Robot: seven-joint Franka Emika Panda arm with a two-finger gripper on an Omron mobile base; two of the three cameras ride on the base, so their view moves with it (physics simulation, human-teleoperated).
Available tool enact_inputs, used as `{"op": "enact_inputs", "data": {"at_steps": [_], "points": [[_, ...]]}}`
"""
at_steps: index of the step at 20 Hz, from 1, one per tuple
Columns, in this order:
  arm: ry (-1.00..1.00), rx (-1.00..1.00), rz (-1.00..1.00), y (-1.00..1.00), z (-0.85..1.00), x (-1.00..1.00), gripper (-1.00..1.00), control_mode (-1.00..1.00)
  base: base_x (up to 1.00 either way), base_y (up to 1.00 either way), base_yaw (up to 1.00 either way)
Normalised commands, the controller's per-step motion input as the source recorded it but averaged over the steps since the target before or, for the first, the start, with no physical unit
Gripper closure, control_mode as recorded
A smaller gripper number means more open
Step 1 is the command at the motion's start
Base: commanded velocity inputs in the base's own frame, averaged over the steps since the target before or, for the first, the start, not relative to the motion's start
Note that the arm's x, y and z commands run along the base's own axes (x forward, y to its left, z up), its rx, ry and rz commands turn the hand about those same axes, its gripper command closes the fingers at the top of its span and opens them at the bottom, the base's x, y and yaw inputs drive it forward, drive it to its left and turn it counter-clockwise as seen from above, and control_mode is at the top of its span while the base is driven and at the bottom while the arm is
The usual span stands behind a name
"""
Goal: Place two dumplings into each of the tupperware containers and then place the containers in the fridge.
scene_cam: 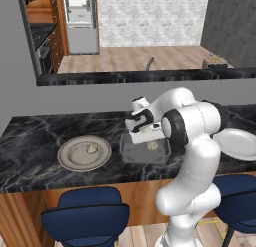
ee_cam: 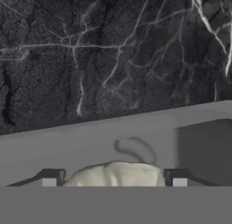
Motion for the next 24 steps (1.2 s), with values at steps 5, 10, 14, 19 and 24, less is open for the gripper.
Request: {"op": "enact_inputs", "data": {"at_steps": [5,10,14,19,24], "points": [[-0.23,0.09,-0.01,0.0,0.33,-0.22,-1.0,-1.0,0.0,0.0,0.0],[-0.34,0.12,0.0,0.03,0.22,-0.05,-1.0,-1.0,0.0,0.0,0.0],[-0.28,0.14,0.1,0.0,0.89,-0.84,-1.0,-1.0,0.0,0.0,0.0],[-0.28,0.07,0.29,0.15,0.59,-0.84,-1.0,-1.0,0.0,0.0,0.0],[-0.06,0.0,0.44,0.51,0.45,-0.34,-1.0,-1.0,0.0,0.0,0.0]]}}
